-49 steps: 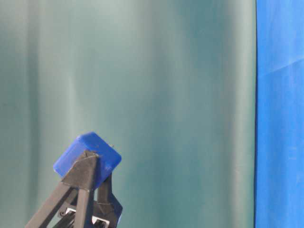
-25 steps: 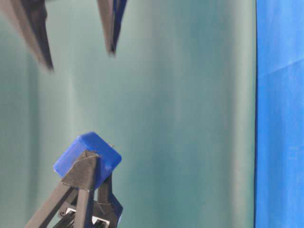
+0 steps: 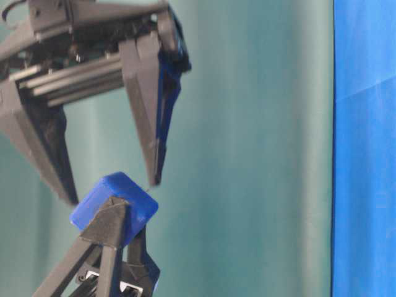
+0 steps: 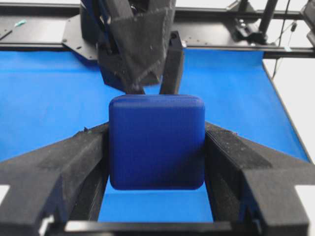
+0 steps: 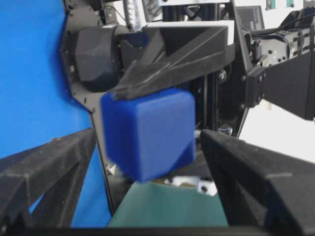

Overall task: Handover the blue block to the right arm after grasping it with the left arm, then place it in the designated position.
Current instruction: 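Move the open right gripper onto the cube held by the left gripper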

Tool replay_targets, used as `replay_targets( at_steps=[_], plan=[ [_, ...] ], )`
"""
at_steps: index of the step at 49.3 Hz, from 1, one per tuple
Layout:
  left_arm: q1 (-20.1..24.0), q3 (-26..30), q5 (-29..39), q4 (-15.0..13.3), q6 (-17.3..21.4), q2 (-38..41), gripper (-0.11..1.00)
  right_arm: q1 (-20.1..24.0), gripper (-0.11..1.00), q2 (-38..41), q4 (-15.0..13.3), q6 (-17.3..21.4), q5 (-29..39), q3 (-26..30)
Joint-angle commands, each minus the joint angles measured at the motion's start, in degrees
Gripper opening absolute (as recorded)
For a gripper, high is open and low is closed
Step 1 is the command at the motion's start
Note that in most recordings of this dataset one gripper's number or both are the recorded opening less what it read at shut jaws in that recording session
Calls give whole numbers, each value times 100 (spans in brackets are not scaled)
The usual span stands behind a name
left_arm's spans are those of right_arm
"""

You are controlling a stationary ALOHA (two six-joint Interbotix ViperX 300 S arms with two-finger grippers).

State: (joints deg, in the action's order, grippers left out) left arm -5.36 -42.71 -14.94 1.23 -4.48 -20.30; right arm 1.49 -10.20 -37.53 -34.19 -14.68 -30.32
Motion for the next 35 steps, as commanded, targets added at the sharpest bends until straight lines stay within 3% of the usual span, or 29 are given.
replay_targets(
  at_steps=[1,35],
  plan=[
    [9,79,-35,-9,-9,-97,49,0,95,53,0,9,-26,290],
    [9,70,-18,-9,-9,-88,49,0,95,281,0,18,62,563]
  ],
)
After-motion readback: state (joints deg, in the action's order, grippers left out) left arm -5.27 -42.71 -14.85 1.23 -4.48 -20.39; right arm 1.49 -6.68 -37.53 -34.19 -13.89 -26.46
